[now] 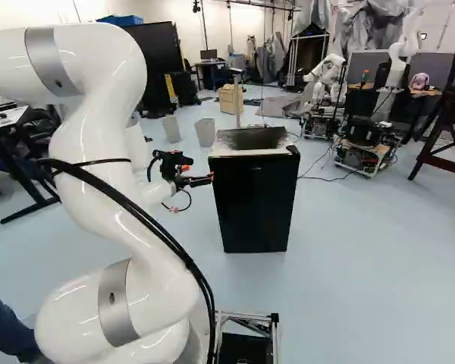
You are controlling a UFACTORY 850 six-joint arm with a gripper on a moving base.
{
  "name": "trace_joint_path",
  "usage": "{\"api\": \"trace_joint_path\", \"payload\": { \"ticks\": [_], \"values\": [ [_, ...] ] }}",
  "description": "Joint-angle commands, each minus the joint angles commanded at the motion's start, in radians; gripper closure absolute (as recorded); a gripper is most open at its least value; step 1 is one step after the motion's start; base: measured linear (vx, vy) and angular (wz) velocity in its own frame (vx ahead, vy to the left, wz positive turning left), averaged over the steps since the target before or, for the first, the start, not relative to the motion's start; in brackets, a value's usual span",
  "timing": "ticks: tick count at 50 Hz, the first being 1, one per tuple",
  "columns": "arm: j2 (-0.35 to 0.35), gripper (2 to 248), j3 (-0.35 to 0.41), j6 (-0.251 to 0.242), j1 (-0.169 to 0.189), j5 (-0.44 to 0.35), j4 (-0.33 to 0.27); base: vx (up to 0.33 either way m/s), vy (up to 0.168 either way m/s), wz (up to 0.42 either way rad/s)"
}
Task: Grab a drink from the fridge
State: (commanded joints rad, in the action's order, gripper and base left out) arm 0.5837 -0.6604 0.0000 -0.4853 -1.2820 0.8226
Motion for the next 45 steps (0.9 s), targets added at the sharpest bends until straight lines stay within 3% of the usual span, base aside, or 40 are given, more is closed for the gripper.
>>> {"api": "trace_joint_path", "payload": {
  "ticks": [19, 45],
  "values": [
    [0.045, 3, -0.070, 0.000, -0.033, -0.042, 0.130, 0.000, 0.000, 0.000],
    [0.096, 3, -0.156, 0.000, -0.039, -0.091, 0.292, 0.000, 0.000, 0.000]
  ]
}}
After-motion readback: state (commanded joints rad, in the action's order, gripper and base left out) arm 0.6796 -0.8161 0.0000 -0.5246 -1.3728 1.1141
